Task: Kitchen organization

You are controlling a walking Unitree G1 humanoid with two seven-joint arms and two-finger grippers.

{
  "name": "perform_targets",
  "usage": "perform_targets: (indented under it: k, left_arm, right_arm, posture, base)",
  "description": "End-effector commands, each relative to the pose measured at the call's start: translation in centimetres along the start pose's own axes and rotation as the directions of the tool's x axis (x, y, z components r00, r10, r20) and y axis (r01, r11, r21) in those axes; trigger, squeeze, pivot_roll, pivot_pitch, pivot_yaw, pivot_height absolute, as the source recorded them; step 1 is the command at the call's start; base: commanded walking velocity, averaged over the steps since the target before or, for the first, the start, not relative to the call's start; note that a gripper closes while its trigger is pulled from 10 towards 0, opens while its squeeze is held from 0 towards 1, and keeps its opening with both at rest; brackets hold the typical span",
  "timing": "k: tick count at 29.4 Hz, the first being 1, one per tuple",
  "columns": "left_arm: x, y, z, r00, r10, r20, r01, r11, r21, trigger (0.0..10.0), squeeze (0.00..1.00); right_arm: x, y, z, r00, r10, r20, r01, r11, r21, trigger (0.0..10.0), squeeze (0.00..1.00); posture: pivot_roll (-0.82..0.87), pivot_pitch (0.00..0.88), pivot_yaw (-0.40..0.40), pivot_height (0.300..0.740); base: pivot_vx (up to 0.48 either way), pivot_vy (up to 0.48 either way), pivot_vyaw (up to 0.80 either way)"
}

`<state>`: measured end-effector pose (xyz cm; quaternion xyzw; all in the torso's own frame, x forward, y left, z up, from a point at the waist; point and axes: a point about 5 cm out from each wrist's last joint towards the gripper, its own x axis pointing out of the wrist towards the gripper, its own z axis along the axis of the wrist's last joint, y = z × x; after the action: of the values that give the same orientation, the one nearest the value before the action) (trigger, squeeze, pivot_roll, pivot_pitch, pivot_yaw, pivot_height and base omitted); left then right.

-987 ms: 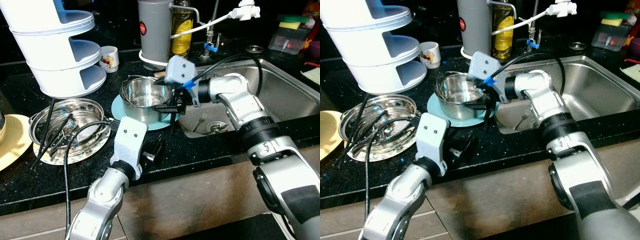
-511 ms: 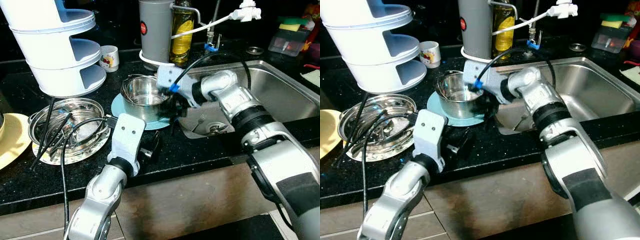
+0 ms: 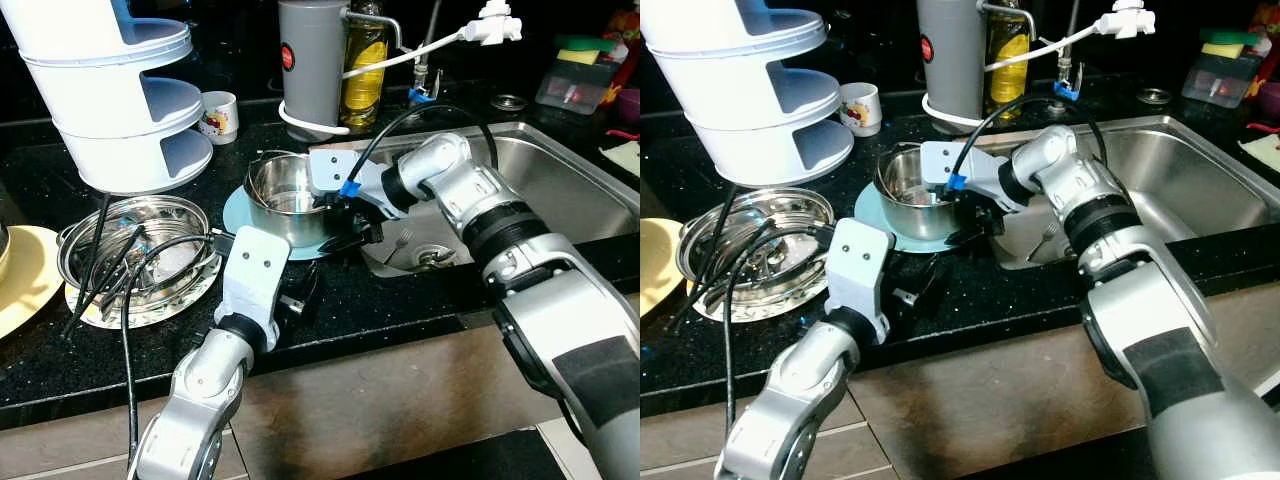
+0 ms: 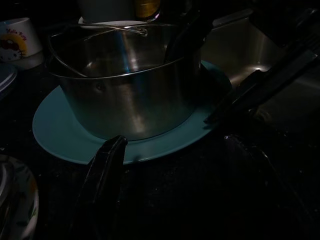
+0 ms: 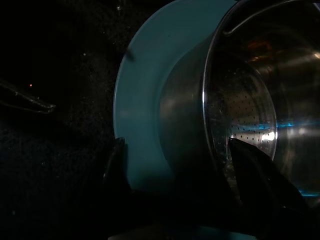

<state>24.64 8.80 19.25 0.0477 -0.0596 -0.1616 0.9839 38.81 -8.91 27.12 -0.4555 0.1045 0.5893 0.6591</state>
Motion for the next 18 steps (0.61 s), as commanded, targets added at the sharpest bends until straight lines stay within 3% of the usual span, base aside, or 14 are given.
perform_targets:
  k: [1, 2, 3, 13, 18]
  left_arm:
    - [0.1, -0.1, -0.1, 1.000, 0.000, -0.012, 0.000, 1.000, -0.005, 10.0, 0.00]
    - [0.1, -0.1, -0.1, 1.000, 0.001, -0.011, -0.001, 1.000, -0.007, 10.0, 0.00]
    - [0.1, -0.1, -0.1, 1.000, 0.001, -0.011, -0.001, 1.000, -0.007, 10.0, 0.00]
    - [0.2, -0.1, 0.0, 1.000, 0.000, -0.009, 0.000, 1.000, -0.012, 10.0, 0.00]
    - [0.2, -0.2, 0.1, 1.000, -0.006, -0.005, 0.006, 1.000, -0.018, 10.0, 0.00]
  right_arm:
    - [-0.3, -0.1, 0.0, 0.999, 0.022, -0.043, -0.023, 0.999, -0.034, 3.0, 0.00]
    - [-0.4, -0.1, 0.0, 0.998, 0.026, -0.050, -0.028, 0.998, -0.048, 3.0, 0.00]
    - [-0.5, -0.1, 0.0, 0.998, 0.028, -0.060, -0.031, 0.998, -0.061, 0.0, 0.00]
    - [-0.9, -0.4, 0.2, 0.997, 0.018, -0.078, -0.026, 0.993, -0.112, 0.0, 0.00]
    - [-1.0, -0.7, 1.1, 1.000, -0.009, -0.002, 0.008, 0.990, -0.144, 0.0, 0.00]
  posture:
    - [0.05, 0.000, -0.017, 0.740]
    - [0.05, 0.000, -0.018, 0.740]
    - [0.05, 0.000, -0.018, 0.740]
    - [0.05, 0.000, -0.018, 0.740]
    - [0.05, 0.000, -0.016, 0.740]
  base:
    - [0.000, 0.000, 0.00]
    - [0.000, 0.000, 0.00]
    - [0.000, 0.000, 0.00]
    - [0.000, 0.000, 0.00]
    - [0.000, 0.000, 0.00]
